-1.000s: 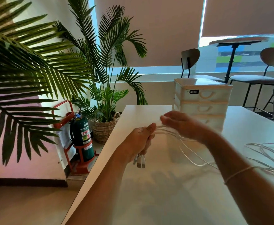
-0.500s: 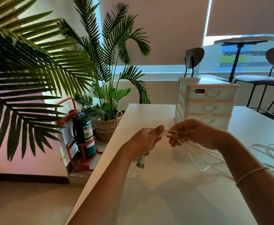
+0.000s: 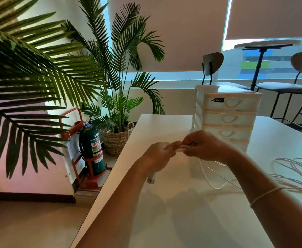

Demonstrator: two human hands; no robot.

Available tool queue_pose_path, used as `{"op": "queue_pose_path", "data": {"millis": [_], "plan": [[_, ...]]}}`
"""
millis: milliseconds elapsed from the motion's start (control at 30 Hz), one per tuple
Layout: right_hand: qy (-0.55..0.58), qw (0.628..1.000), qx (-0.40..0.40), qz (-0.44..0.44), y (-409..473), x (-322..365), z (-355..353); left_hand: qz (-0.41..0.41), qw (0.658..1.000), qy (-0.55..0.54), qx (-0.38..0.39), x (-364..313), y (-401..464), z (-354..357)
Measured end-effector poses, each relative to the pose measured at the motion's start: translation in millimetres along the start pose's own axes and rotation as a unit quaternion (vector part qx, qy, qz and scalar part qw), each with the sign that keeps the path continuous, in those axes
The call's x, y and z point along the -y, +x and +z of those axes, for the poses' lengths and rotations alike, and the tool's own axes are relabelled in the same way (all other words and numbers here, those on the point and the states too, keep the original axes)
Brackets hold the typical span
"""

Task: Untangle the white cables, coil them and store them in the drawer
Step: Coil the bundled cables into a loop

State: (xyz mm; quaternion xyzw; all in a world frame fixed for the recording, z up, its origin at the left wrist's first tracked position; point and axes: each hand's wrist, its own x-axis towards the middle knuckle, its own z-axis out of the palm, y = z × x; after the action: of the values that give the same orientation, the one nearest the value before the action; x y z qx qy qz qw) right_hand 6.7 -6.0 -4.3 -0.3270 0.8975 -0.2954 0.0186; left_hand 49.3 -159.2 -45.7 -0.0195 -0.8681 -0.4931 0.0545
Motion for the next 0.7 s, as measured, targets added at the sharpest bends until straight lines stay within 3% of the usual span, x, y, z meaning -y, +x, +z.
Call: {"op": "queue_pose_path", "data": {"millis": [100, 300, 400, 467, 600, 700], "plan": [[0.036, 0.999, 0.000, -0.003, 1.4, -1.1, -2.6, 0.002, 1.000, -0.011, 0.010, -0.4, -0.4, -2.3], [0.213, 0.967, 0.139, -0.002, -3.7, -18.9, -16.6, 0.020, 0.990, -0.117, 0.078, -3.0, -6.0, -4.0], [0.300, 0.941, 0.156, 0.005, -5.7, -24.6, -17.8, 0.023, 0.983, -0.162, 0.079, -5.6, -8.2, -4.7], [0.308, 0.940, 0.139, 0.037, -6.5, -22.5, -15.0, 0.025, 0.983, -0.166, 0.076, -7.4, -9.4, -2.8], [0.138, 0.986, 0.015, 0.089, 0.1, -7.9, -4.6, 0.040, 0.981, -0.173, 0.080, -11.2, -10.6, 4.8], [0.070, 0.990, -0.081, 0.089, 6.6, -4.5, -3.2, 0.053, 0.968, -0.222, 0.109, -10.7, -12.3, 7.9]]}}
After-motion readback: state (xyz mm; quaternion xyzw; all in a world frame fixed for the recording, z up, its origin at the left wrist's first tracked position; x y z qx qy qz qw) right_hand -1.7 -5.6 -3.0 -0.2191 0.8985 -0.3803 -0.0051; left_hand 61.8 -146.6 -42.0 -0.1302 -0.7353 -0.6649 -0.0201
